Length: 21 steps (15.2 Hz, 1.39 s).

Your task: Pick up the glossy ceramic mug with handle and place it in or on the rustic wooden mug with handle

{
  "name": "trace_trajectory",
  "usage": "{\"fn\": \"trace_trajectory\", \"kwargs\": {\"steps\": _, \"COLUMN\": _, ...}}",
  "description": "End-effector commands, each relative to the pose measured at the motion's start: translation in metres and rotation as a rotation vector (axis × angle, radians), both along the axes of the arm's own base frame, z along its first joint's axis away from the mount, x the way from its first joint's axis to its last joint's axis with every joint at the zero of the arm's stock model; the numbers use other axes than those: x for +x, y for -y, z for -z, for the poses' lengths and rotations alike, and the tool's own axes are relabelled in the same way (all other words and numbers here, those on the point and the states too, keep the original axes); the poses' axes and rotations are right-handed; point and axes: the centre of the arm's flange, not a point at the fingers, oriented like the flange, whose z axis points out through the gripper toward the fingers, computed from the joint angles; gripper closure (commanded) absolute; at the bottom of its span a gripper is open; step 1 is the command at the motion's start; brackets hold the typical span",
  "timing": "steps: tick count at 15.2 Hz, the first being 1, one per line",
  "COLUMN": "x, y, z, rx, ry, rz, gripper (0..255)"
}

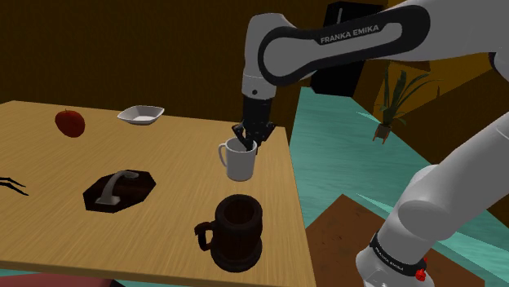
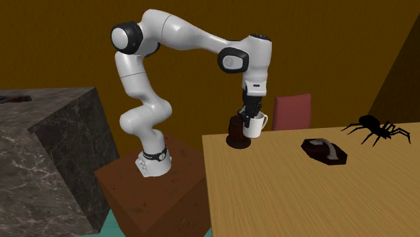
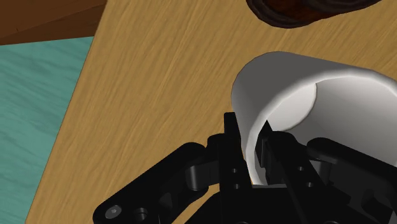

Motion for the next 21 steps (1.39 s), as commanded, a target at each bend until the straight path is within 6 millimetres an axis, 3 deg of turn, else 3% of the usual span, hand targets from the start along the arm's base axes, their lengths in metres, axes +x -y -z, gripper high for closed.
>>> {"fn": "trace_trajectory", "kwargs": {"steps": 1, "x": 0.000, "y": -0.001, "z": -0.012, "rx": 0.000, "ry": 0.000, "rz": 0.000, "gripper": 255}}
{"fn": "trace_trajectory", "kwargs": {"steps": 13, "x": 0.000, "y": -0.001, "z": -0.075, "rx": 0.000, "ry": 0.000, "rz": 0.000, "gripper": 255}}
{"fn": "trace_trajectory", "kwargs": {"steps": 21, "x": -0.065, "y": -0.082, "z": -0.092, "rx": 0.000, "ry": 0.000, "rz": 0.000, "gripper": 255}}
